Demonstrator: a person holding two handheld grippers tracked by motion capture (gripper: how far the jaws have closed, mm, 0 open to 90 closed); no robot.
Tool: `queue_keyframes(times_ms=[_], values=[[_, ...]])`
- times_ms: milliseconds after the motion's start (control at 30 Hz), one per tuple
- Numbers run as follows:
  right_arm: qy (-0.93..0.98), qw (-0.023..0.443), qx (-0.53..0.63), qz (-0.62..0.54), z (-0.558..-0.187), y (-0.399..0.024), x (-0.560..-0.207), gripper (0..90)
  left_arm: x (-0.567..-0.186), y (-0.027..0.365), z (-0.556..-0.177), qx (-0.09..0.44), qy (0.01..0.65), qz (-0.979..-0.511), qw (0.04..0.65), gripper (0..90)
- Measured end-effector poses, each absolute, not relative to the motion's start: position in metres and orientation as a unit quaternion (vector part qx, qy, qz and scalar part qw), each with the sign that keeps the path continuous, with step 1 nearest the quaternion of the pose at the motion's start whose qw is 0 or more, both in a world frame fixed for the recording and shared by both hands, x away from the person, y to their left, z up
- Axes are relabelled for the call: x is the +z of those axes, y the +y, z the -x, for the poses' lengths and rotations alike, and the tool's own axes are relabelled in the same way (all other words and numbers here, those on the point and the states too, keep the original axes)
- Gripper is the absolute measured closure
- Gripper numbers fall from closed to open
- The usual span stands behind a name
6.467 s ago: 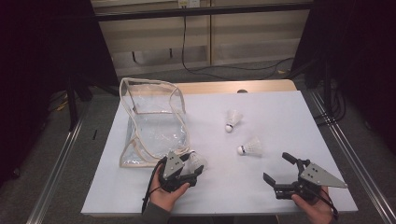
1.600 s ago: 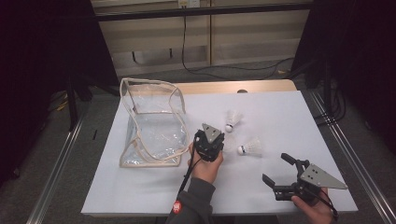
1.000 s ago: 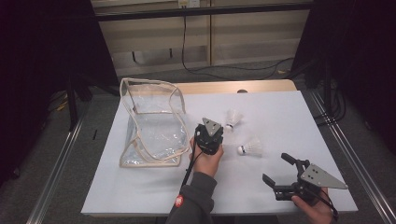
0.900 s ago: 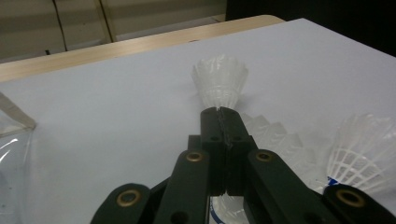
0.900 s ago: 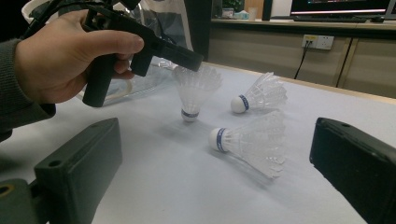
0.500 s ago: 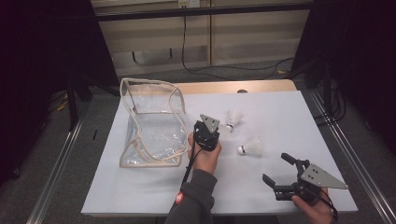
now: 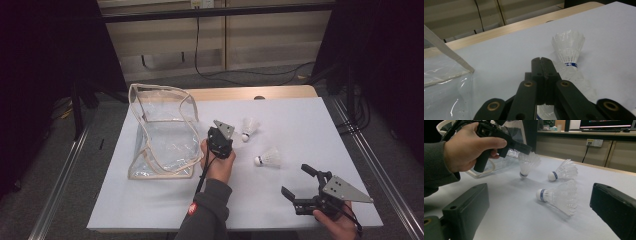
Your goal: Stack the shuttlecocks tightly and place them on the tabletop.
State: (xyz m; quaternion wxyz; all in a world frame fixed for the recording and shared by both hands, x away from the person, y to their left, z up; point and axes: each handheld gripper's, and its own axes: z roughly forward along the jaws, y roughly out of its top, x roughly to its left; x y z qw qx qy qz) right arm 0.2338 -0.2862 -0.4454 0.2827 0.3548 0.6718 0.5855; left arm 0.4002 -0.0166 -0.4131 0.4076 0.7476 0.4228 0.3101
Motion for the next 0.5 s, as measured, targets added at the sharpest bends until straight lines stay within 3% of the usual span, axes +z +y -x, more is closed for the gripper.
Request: queue_keyframes(times_ms=[500], values=[[0.671,0.285,0.585,-0.356,-0.2335,-0.2874,-0.4456,2.0,-0.4205,-0.0178,-0.4064,0.335,0.418,-0.748,0.391,89.4]])
